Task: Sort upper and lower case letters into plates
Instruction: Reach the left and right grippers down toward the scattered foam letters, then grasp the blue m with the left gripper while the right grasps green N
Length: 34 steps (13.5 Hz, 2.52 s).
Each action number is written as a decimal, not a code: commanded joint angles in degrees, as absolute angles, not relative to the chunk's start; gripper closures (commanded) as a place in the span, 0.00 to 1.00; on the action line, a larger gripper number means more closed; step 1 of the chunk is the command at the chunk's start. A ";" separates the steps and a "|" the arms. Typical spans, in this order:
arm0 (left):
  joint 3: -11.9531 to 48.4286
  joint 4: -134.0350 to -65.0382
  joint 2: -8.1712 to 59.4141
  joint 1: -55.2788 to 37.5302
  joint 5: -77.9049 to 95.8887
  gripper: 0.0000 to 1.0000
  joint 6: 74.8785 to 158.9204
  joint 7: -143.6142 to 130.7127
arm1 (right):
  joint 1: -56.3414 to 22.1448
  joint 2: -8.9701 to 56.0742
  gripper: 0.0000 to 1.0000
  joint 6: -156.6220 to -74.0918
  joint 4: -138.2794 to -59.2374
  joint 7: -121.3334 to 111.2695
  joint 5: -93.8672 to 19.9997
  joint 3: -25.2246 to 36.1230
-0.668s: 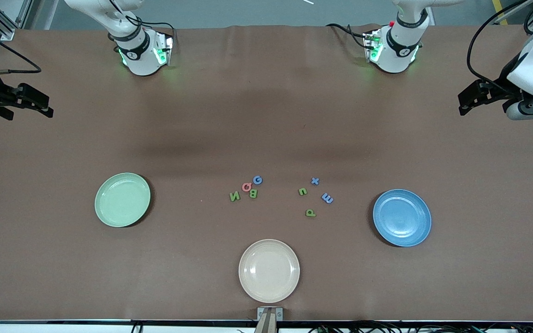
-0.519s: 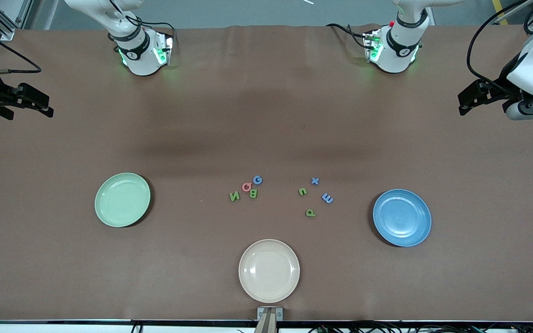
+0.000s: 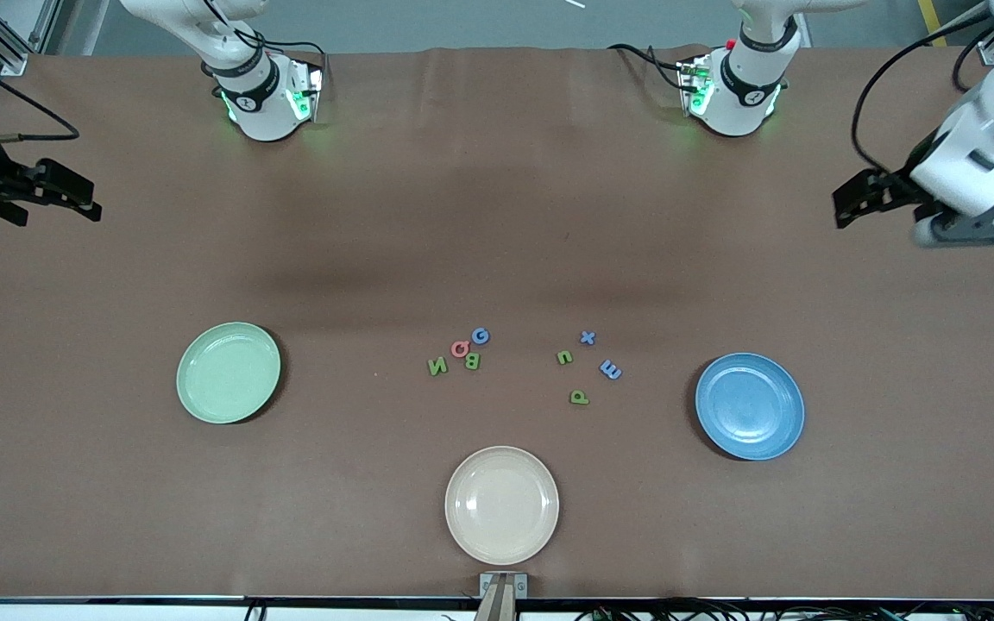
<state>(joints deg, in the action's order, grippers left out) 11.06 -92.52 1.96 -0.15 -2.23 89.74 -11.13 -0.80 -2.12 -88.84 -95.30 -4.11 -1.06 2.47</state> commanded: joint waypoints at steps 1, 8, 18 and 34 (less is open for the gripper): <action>12.39 -94.39 7.89 -3.42 -2.11 0.00 97.17 -18.70 | -0.79 6.56 0.00 -94.10 -91.67 -4.57 0.17 2.64; 12.39 -94.84 27.22 -13.35 -8.70 0.02 117.84 -45.73 | -10.26 20.64 0.00 -106.15 -91.93 8.32 -3.77 2.29; 11.78 -89.39 43.41 -18.81 -9.49 0.33 129.64 -78.49 | -28.90 39.01 0.00 -135.33 -91.85 25.04 -4.57 2.46; 10.99 -86.57 42.55 -13.46 -9.75 1.00 130.08 -67.44 | -33.93 46.76 0.14 -140.19 -88.24 34.10 1.32 2.64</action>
